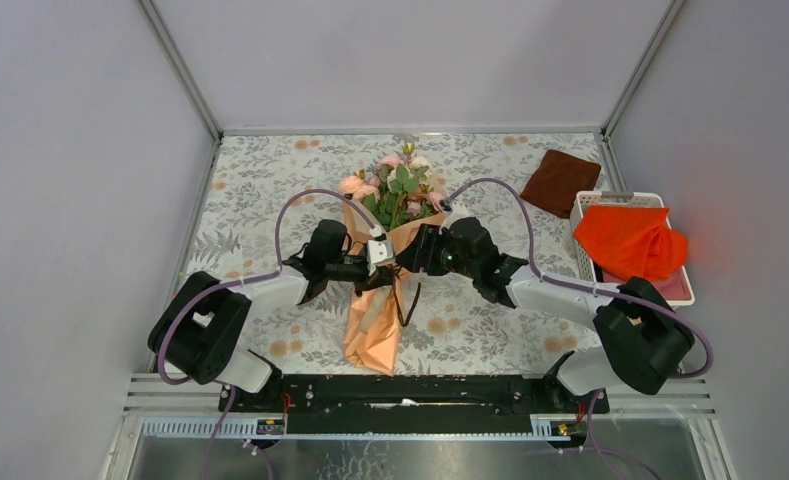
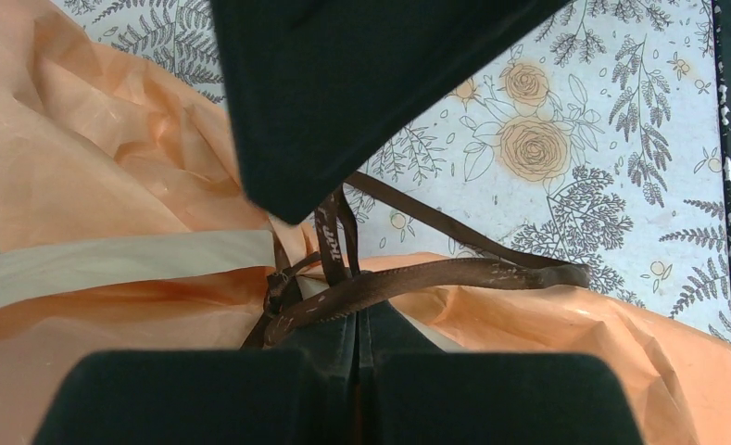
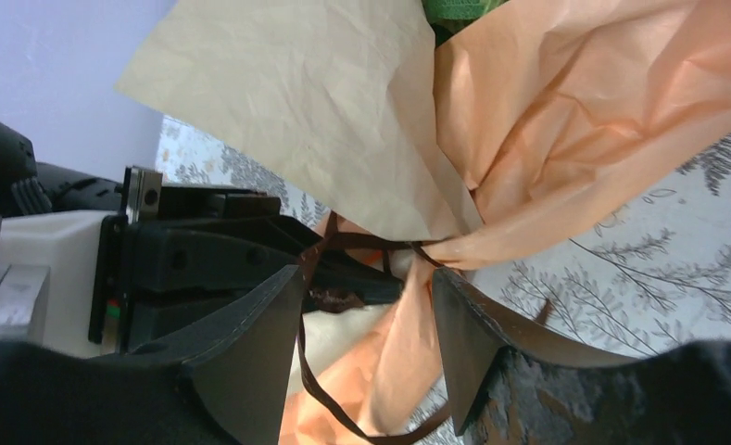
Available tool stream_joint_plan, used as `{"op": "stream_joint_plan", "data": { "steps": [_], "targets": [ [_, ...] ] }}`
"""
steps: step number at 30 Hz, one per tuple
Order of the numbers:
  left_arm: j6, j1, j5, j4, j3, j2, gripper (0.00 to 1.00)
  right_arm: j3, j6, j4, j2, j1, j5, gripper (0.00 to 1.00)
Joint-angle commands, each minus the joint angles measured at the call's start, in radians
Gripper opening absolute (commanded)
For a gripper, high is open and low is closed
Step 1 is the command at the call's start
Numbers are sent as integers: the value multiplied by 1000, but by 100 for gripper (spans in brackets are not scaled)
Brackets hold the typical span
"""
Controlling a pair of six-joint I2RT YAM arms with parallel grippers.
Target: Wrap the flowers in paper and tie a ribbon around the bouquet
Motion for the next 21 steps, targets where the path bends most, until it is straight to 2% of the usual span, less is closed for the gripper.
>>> {"op": "stream_joint_plan", "data": {
  "steps": [1,4,7,9,13,17,19,21],
  "targets": [
    [0,0,-15,39,28,8,0,6,102,154,52,13,-24,62],
    [0,0,-15,39,29,8,0,5,117,176,73,18,-38,60],
    [-2,0,-16,37,31,10,0,7,129,184,86,21,-59,55],
    [-1,0,-16,36,33,13,0,6,138,183,88,21,-76,48],
    [-4,1,-19,36,34,10,0,-12,151,179,76,22,-88,23],
    [-6,0,-20,36,36,10,0,-27,145,166,56,23,-83,6],
    [-4,0,-21,36,36,10,0,-31,136,164,51,23,-79,0],
    [-4,0,-18,34,35,6,0,-29,126,162,49,23,-74,0]
  ]
}}
